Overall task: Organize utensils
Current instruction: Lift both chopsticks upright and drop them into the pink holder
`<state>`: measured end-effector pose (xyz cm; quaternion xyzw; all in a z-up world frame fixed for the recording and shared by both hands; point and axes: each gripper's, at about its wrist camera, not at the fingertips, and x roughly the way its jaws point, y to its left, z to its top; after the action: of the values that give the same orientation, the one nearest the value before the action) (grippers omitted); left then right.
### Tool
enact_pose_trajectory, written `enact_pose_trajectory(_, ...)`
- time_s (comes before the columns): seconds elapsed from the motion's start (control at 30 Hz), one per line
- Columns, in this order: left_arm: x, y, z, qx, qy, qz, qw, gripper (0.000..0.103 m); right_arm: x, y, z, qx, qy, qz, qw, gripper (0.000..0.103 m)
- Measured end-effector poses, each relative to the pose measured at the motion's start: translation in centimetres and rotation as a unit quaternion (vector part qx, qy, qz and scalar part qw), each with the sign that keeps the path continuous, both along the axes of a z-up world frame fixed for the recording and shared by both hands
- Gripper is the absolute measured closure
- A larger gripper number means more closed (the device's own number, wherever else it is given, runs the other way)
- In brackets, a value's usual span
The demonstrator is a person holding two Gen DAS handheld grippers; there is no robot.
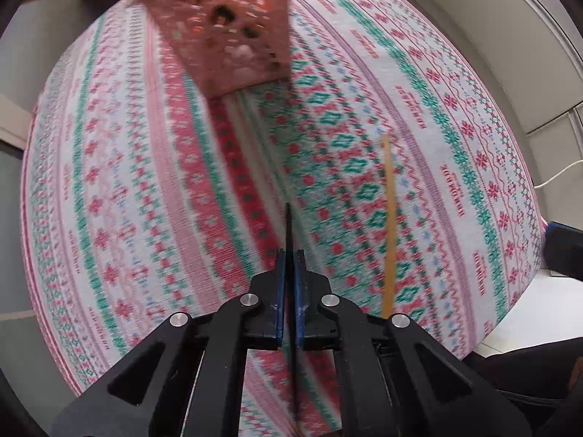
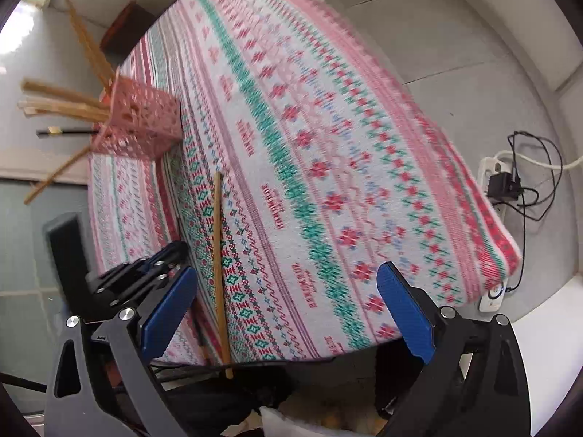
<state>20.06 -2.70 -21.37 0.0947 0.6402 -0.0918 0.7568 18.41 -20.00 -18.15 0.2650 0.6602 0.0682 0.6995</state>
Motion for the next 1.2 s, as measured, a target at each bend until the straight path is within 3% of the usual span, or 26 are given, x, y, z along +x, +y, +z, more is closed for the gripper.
enact_pose_trajectory(0.1, -0.6, 1.5, 2.1, -0.012, -0.027, 0.012, 0.9995, 0.100, 1.1, 3.1, -0.4, -0.025, -0.011, 0.020, 0.999, 0.007)
enact_pose_trajectory(0.2, -1.6, 2.8, 5.5, -0.016, -0.080, 0.017, 0.9965, 0.100, 2.1, 5.7, -0.9, -0.044, -0.014, 0.036, 0.998, 0.007)
enact_pose_trajectory(0.47, -3.7, 5.0, 13.4, -0.006, -0.213, 0.018, 0.9769, 0.099, 3.4, 10.5, -3.7, -0.064, 0.019, 0.062, 0.996, 0.011)
enact_pose_trajectory(0.57, -4.5, 5.9, 15.4, 0.000, -0.249, 0.020, 0.9683, 0.099, 3.5, 11.6, -3.3, -0.087, -0.004, 0.067, 0.994, 0.026)
enact_pose_trajectory(0.63, -4.6, 6.1, 16.6, -0.002, -0.263, 0.024, 0.9644, 0.099, 3.6, 11.7, -3.0, -0.102, -0.014, 0.063, 0.993, 0.049)
enact_pose_trajectory(0.7, -4.7, 6.2, 17.2, -0.006, -0.272, 0.029, 0.9618, 0.099, 3.7, 12.0, -3.0, -0.114, -0.023, 0.062, 0.991, 0.082)
enact_pose_trajectory(0.77, -4.9, 6.4, 17.8, -0.008, -0.280, 0.033, 0.9595, 0.099, 3.9, 11.6, -2.9, -0.102, -0.025, 0.055, 0.993, 0.095)
enact_pose_trajectory(0.9, -5.6, 6.8, 18.9, -0.008, -0.297, 0.038, 0.9541, 0.099, 3.5, 9.9, -1.5, -0.094, -0.050, 0.046, 0.993, 0.097)
enact_pose_trajectory(1.07, -5.9, 7.1, 19.5, -0.013, -0.310, 0.038, 0.9498, 0.099, 1.5, 8.2, 3.3, -0.083, -0.125, 0.049, 0.987, 0.097)
enact_pose_trajectory(1.2, -6.2, 7.3, 20.1, -0.016, -0.318, 0.038, 0.9470, 0.099, -1.3, 7.8, 8.0, -0.084, -0.195, 0.065, 0.975, 0.097)
